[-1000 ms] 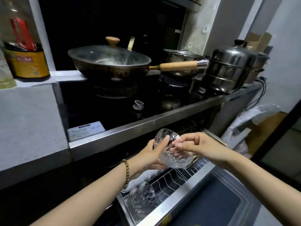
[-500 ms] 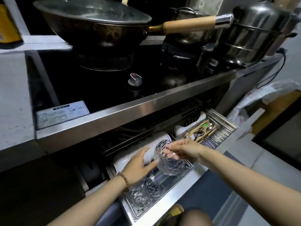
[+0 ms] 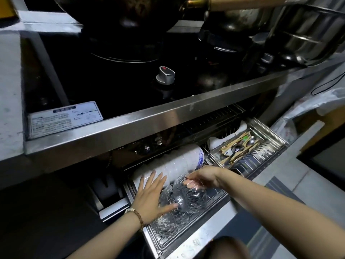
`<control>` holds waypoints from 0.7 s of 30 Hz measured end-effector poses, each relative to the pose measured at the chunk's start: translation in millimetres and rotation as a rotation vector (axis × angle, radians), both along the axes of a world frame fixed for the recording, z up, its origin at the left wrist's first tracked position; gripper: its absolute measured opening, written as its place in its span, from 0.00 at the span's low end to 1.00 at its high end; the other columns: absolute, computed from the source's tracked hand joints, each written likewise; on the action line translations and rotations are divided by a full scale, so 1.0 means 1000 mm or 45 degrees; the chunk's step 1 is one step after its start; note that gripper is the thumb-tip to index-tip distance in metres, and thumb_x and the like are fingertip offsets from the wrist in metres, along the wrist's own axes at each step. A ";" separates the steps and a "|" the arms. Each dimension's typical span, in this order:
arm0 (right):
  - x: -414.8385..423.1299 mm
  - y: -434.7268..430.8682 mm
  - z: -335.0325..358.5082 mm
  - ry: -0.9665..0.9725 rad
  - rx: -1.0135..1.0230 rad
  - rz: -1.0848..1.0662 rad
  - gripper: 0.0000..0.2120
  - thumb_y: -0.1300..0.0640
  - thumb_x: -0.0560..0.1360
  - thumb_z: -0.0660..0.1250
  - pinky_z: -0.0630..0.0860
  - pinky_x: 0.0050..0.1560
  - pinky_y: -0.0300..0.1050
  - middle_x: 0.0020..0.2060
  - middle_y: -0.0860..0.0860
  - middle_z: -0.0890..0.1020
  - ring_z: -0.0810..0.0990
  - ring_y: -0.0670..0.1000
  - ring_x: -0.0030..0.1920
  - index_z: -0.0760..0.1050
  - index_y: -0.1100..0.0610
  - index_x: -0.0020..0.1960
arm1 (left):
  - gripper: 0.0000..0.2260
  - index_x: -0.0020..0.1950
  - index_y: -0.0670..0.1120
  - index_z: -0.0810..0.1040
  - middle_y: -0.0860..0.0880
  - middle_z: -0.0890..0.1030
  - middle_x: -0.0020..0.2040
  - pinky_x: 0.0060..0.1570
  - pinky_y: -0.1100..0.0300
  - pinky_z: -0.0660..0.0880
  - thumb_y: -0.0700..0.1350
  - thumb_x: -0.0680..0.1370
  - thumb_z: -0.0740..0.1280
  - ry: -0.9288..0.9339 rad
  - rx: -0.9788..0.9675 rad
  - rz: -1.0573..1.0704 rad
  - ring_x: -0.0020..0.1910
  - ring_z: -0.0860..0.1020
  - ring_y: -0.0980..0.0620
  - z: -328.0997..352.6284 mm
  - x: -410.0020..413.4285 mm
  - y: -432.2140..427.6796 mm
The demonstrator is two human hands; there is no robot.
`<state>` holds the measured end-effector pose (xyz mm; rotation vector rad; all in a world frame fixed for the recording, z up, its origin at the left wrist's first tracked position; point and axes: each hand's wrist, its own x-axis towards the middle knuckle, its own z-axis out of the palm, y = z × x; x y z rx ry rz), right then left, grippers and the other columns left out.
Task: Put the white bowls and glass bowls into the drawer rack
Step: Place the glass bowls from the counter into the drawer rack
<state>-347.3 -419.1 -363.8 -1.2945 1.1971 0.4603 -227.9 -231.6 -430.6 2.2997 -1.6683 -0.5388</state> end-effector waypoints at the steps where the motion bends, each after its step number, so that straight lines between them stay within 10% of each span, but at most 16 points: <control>1: 0.002 0.000 -0.004 0.018 0.021 0.022 0.08 0.56 0.78 0.63 0.73 0.52 0.49 0.40 0.53 0.79 0.75 0.51 0.39 0.76 0.60 0.45 | 0.51 0.77 0.52 0.44 0.54 0.44 0.78 0.72 0.49 0.31 0.80 0.61 0.42 -0.009 -0.001 -0.003 0.71 0.31 0.56 -0.001 0.000 0.000; 8: 0.009 0.010 -0.014 0.050 0.095 0.138 0.08 0.58 0.80 0.59 0.77 0.29 0.36 0.37 0.51 0.77 0.75 0.46 0.35 0.74 0.59 0.45 | 0.50 0.76 0.52 0.44 0.55 0.43 0.77 0.71 0.50 0.29 0.80 0.62 0.40 -0.046 -0.006 -0.001 0.71 0.29 0.56 -0.003 -0.001 0.001; 21: 0.007 0.014 -0.018 0.042 0.112 0.174 0.09 0.61 0.79 0.61 0.78 0.31 0.34 0.32 0.51 0.81 0.81 0.43 0.28 0.74 0.60 0.40 | 0.50 0.77 0.52 0.44 0.55 0.43 0.78 0.73 0.49 0.32 0.80 0.62 0.40 -0.051 0.015 0.005 0.72 0.31 0.56 0.000 -0.001 0.002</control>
